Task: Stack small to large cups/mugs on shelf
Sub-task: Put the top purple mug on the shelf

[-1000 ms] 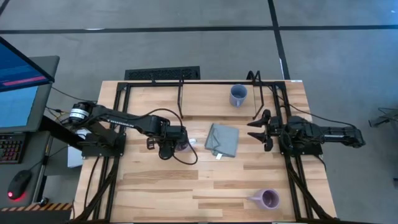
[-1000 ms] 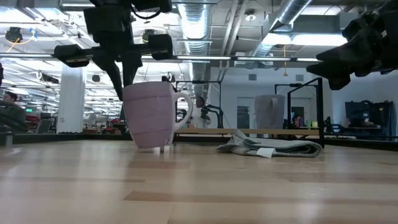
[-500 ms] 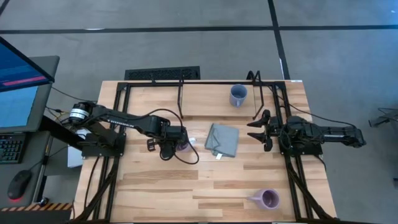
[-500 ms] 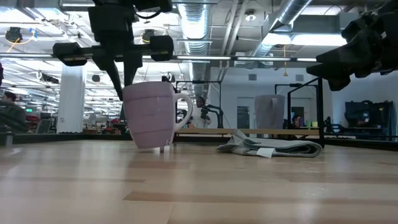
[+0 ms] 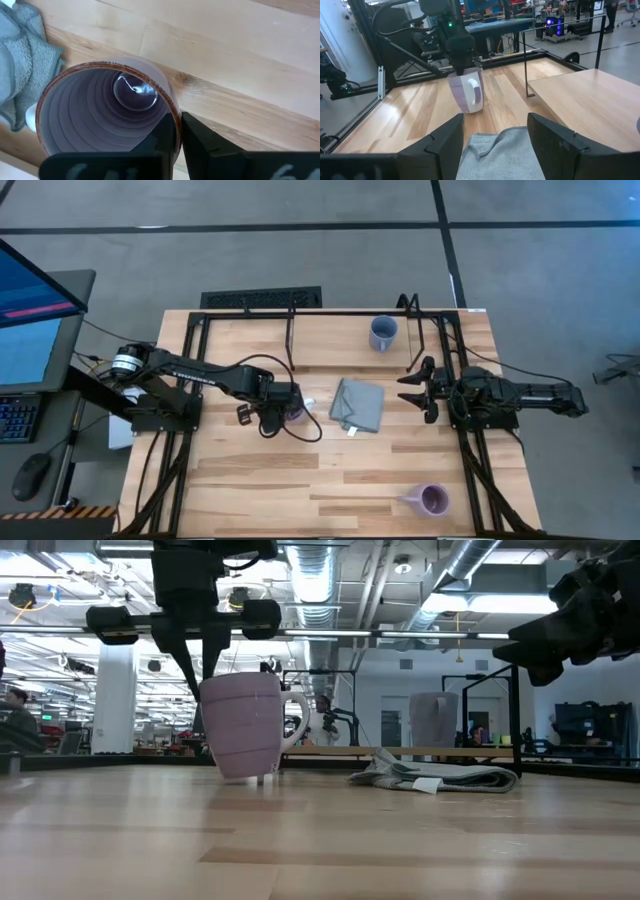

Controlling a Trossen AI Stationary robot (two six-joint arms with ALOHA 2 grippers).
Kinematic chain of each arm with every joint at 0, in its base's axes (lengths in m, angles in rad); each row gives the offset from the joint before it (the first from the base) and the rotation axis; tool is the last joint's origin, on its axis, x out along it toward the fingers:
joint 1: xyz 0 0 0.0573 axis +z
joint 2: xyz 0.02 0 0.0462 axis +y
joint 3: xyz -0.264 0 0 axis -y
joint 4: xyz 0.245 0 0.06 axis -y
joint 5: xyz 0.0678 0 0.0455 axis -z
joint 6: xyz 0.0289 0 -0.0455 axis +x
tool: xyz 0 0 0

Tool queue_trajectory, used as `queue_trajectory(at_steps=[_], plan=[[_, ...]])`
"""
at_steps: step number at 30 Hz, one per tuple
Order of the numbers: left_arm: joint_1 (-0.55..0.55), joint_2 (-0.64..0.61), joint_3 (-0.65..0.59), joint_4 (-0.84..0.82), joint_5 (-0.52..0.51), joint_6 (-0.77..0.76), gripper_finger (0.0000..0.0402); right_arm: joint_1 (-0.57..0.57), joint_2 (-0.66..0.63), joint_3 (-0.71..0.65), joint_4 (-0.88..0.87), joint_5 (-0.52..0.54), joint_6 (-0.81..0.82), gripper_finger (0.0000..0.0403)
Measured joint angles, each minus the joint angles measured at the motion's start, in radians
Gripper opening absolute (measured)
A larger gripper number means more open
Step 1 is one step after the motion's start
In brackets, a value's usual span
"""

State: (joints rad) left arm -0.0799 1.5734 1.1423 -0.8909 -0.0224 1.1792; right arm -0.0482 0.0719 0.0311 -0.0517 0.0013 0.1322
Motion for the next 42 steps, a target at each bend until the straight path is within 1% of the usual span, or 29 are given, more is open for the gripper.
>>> queue_trajectory(at_steps=[6, 28, 34, 42], plan=[[0.0, 0.0, 0.0, 0.055, 0.0, -0.003, 0.0012, 0.0, 0.0, 0.0, 0.0, 0.0, 0.0, 0.024], [0.0, 0.0, 0.0, 0.074, -0.001, -0.022, 0.0013, 0.0, 0.0, 0.0, 0.0, 0.0, 0.0, 0.024], [0.0, -0.001, 0.0, 0.072, -0.001, -0.052, 0.0037, 0.0, 0.0, 0.0, 0.0, 0.0, 0.0, 0.024], [0.0, -0.002, -0.001, 0.074, -0.019, -0.047, 0.0061, 0.0, 0.0, 0.0, 0.0, -0.001, 0.0, 0.024]])
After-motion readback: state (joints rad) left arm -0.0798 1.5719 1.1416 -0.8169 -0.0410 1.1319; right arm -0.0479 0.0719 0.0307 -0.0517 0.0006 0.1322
